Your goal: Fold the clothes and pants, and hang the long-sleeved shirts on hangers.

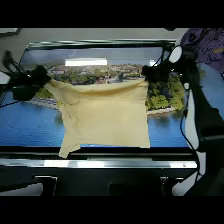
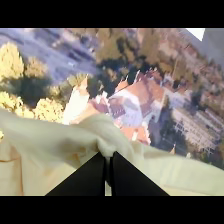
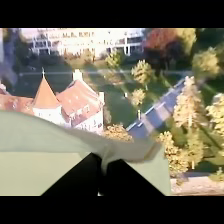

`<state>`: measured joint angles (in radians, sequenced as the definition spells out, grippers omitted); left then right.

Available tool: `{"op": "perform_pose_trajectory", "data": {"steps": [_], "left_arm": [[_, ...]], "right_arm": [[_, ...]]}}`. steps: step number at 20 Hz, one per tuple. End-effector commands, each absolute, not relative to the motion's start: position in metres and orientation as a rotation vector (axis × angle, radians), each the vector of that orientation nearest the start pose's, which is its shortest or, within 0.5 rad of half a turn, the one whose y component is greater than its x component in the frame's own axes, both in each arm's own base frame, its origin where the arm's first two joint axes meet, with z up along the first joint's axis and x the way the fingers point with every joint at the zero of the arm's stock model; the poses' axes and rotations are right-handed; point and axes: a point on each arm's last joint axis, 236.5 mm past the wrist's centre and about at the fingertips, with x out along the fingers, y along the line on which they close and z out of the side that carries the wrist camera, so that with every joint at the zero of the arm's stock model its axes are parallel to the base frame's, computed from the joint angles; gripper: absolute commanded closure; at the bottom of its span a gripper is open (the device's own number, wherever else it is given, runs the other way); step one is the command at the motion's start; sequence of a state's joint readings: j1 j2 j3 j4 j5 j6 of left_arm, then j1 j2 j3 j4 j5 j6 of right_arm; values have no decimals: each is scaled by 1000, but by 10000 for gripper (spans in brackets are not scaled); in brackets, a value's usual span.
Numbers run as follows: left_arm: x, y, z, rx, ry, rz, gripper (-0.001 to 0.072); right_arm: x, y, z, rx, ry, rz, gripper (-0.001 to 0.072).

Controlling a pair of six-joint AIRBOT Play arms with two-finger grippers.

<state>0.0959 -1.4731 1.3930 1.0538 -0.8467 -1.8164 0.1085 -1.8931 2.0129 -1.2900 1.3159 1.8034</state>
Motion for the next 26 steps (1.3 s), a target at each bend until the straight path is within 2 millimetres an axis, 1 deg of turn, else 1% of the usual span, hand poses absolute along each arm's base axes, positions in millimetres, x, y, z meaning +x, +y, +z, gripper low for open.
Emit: {"op": "perform_pose_trajectory", "data": {"steps": [1, 2, 3, 4, 6, 7, 8, 9, 10, 11, 12, 13, 14, 15, 16, 17, 18, 19, 20, 22, 23, 25, 26], "left_arm": [[518, -66, -25, -929, 1112, 9, 689], [516, -70, -33, -949, 1135, 8, 689], [515, -70, -35, -950, 1144, 8, 687], [515, -70, -33, -938, 1140, 0, 666], [514, -65, -22, -920, 1124, -16, 447], [511, -59, -11, -916, 1115, -23, 373], [508, -50, 1, -919, 1103, -23, 373], [502, -39, 18, -917, 1085, -28, 373], [495, -28, 37, -895, 1063, -42, 373], [487, -17, 54, -854, 1040, -64, 373], [476, -3, 71, -794, 1022, -75, 373], [461, 13, 83, -732, 1019, -63, 373], [445, 29, 90, -684, 1028, -39, 373], [425, 43, 93, -653, 1049, 1, 373], [406, 55, 91, -638, 1069, 41, 373], [384, 65, 86, -628, 1088, 78, 373], [364, 69, 79, -630, 1098, 99, 373], [345, 71, 70, -651, 1103, 125, 373], [326, 71, 58, -676, 1110, 153, 373], [295, 65, 35, -712, 1124, 188, 377], [285, 59, 25, -723, 1133, 196, 378], [271, 51, 12, -736, 1159, 196, 378], [268, 49, 9, -740, 1168, 196, 379]], "right_arm": [[530, 145, -51, 471, 1419, 166, 685], [530, 146, -55, 480, 1429, 161, 677], [530, 146, -57, 486, 1432, 154, 592], [529, 146, -56, 486, 1433, 155, 493], [522, 145, -48, 454, 1448, 181, 288], [518, 145, -39, 395, 1440, 234, 247], [513, 145, -25, 319, 1422, 303, 248], [506, 144, -7, 239, 1400, 373, 247], [503, 141, 14, 221, 1367, 416, 247], [503, 136, 36, 248, 1327, 442, 247], [501, 127, 54, 243, 1291, 474, 247], [497, 111, 69, 268, 1273, 466, 247], [491, 94, 80, 305, 1260, 464, 247], [480, 78, 84, 347, 1259, 455, 247], [465, 63, 83, 400, 1267, 446, 247], [443, 52, 75, 460, 1289, 436, 247], [419, 44, 62, 512, 1316, 420, 232], [391, 39, 43, 565, 1354, 393, 218], [362, 38, 23, 607, 1395, 371, 218], [309, 49, -14, 680, 1470, 342, 218], [287, 60, -29, 712, 1499, 349, 218], [259, 76, -49, 776, 1538, 370, 208], [248, 81, -58, 794, 1562, 372, 208]]}}
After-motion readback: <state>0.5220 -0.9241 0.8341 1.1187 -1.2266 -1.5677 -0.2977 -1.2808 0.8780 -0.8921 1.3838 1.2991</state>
